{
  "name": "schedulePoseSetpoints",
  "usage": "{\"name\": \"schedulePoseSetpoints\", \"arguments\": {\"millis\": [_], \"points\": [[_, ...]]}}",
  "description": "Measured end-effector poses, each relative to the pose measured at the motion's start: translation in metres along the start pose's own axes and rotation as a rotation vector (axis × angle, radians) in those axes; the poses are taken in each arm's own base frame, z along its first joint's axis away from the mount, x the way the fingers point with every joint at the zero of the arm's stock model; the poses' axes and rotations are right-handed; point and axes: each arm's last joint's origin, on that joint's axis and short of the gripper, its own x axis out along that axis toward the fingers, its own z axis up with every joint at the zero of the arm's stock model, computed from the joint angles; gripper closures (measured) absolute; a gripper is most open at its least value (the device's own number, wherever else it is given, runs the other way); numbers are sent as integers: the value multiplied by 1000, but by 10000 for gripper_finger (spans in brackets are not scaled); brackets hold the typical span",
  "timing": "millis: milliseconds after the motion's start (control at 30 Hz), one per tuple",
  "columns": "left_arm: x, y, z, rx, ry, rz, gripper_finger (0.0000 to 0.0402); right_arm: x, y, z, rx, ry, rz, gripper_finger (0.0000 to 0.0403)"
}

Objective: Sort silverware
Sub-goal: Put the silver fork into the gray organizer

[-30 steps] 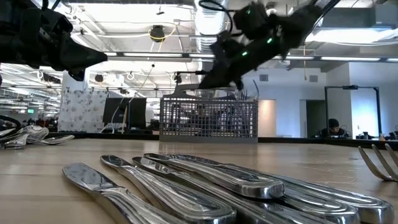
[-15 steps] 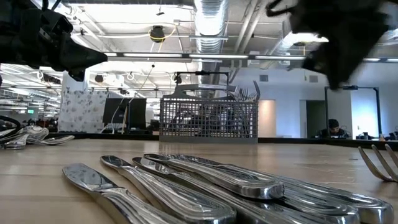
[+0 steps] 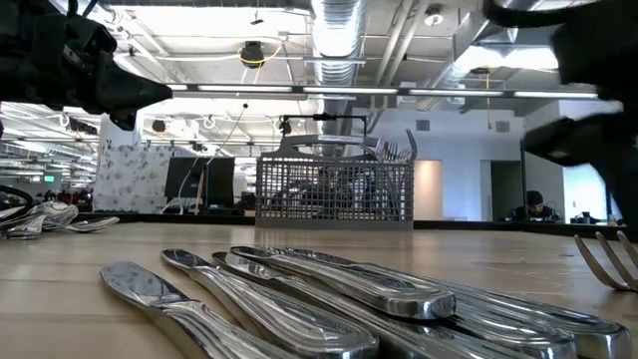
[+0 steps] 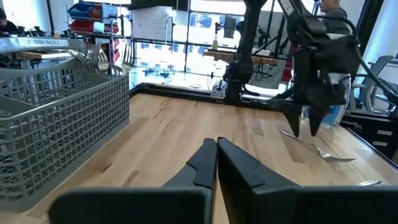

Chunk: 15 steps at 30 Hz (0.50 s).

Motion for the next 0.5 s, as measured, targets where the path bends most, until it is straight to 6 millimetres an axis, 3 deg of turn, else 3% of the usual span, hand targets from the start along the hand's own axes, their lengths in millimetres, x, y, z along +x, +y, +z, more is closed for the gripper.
{"name": "schedulePoseSetpoints", "arguments": {"millis": [167,267,333,433,500], "points": [[0,0,0,0,0,0,402,27,2,-2,-16,60,-101,248],[0,0,0,0,0,0,402,27,-4,1,19,99,-122,332],[0,0,0,0,0,0,402,19,-7,3,6,97,-106,382],[0,0,0,0,0,0,402,-4,-14,7,-21,78,-97,395],[0,0,0,0,-1,0,402,-34,-29,19,-19,-34,-104,397]]}}
